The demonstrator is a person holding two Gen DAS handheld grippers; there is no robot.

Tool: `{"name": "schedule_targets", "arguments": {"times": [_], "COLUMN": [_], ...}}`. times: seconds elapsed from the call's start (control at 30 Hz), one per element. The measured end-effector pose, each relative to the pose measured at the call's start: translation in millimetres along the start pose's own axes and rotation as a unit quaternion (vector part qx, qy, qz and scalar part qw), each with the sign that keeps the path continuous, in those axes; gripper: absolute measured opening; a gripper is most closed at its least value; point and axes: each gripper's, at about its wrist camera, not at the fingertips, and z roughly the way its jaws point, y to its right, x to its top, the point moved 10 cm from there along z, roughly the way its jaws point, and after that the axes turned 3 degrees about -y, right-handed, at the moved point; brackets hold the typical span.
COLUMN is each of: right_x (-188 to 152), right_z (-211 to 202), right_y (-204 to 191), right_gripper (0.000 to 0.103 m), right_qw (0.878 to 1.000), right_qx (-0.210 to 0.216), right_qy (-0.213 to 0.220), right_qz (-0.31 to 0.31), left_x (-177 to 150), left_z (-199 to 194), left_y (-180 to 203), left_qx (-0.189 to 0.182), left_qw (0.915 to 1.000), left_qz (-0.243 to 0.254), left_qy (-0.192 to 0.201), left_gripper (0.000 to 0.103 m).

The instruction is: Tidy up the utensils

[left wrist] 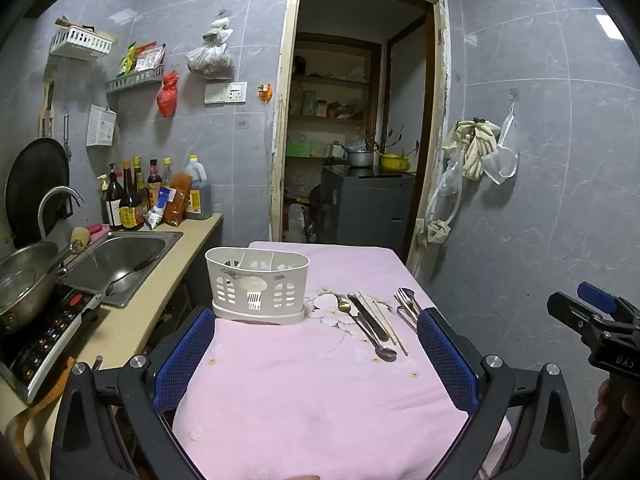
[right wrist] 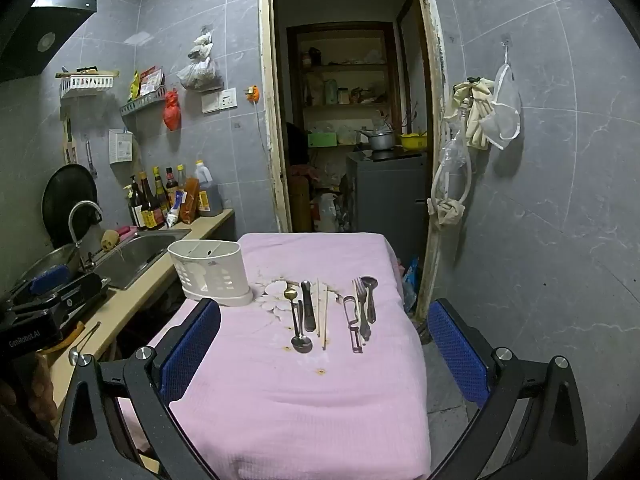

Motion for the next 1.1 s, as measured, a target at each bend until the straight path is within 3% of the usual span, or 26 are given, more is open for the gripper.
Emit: {"name": "schedule_targets", "arguments": {"times": [1.1], "right_x": [-0.5], "right_z": [0.9], "right_y": [-0.4], "right_gripper": [0.102], "right_qw": [1.0], "right_qx": [0.001], "right_qy": [-0.001], "right_qz": [0.0], "left_x": [-1.0], "left_z": [0.0], "left_y": [0.7], "left_qx": [-0.002], "left_qw": [1.0], "left_qz": [0.001], "left_qy": [-0.002], "left_gripper": [0.102]}}
